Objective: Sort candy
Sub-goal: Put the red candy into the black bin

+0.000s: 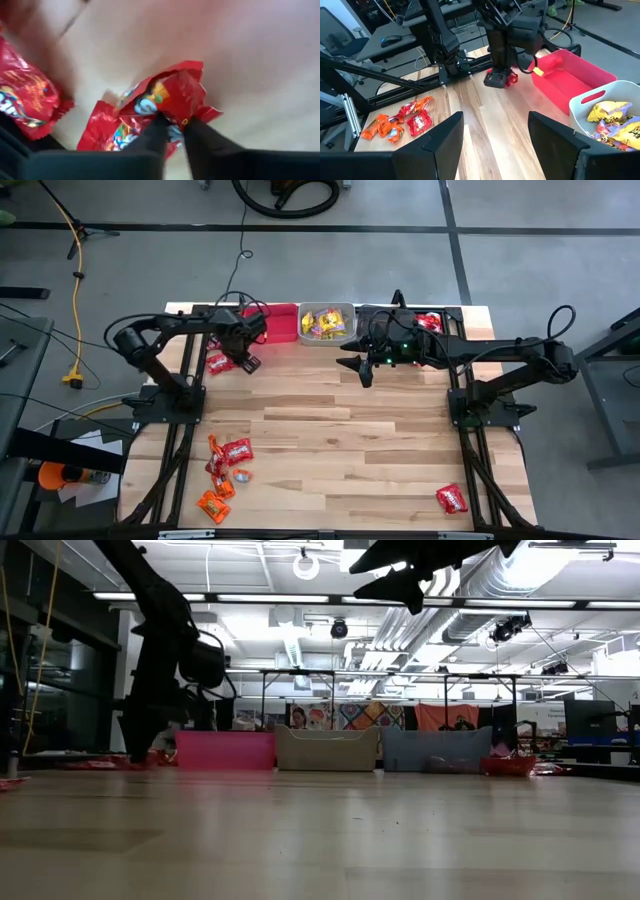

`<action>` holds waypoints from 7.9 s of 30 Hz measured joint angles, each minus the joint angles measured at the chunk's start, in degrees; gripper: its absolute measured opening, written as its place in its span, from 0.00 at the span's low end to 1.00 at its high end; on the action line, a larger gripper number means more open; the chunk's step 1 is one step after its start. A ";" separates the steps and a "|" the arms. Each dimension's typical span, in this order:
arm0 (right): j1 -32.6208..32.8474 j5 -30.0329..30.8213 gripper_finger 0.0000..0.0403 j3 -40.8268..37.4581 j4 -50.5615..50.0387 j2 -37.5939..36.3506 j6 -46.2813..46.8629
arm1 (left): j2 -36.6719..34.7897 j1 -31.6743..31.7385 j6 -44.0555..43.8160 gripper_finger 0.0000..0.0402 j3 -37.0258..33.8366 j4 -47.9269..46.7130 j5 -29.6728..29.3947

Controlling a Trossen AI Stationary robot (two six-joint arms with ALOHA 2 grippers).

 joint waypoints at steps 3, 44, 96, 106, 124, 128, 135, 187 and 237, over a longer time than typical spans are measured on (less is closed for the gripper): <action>0.00 0.02 0.54 0.00 0.00 0.00 -0.43 | -4.06 -0.72 -0.03 0.03 0.00 -0.06 2.55; 6.43 0.21 0.54 0.04 13.08 2.12 -11.26 | -25.22 -38.17 10.95 0.00 0.00 57.32 6.15; 6.83 0.20 0.01 0.00 15.39 6.83 -13.40 | -22.21 -37.84 11.92 0.39 0.02 56.55 7.85; 1.89 1.75 0.00 0.00 -10.00 -4.85 -14.05 | -36.07 -37.84 2.94 0.51 -0.06 27.14 -6.29; -14.97 11.38 0.00 0.00 -31.97 -7.87 -16.06 | -46.41 -37.84 -1.51 0.51 -17.94 53.66 -9.91; -26.55 7.42 0.00 0.00 -29.22 -4.46 -11.83 | -46.41 -37.86 -0.29 0.51 -17.92 55.64 -11.34; -36.14 4.24 0.02 -0.02 -26.27 6.01 -4.22 | -46.41 -37.86 -0.26 0.51 -17.92 55.62 -11.83; 5.62 -7.34 0.62 -0.02 10.03 0.86 1.13 | -45.32 -40.69 -10.34 0.51 -11.48 44.10 0.49; 5.31 -9.35 0.62 0.00 -11.76 0.59 -0.94 | -1.23 -66.52 -39.47 0.00 1.49 7.46 -1.00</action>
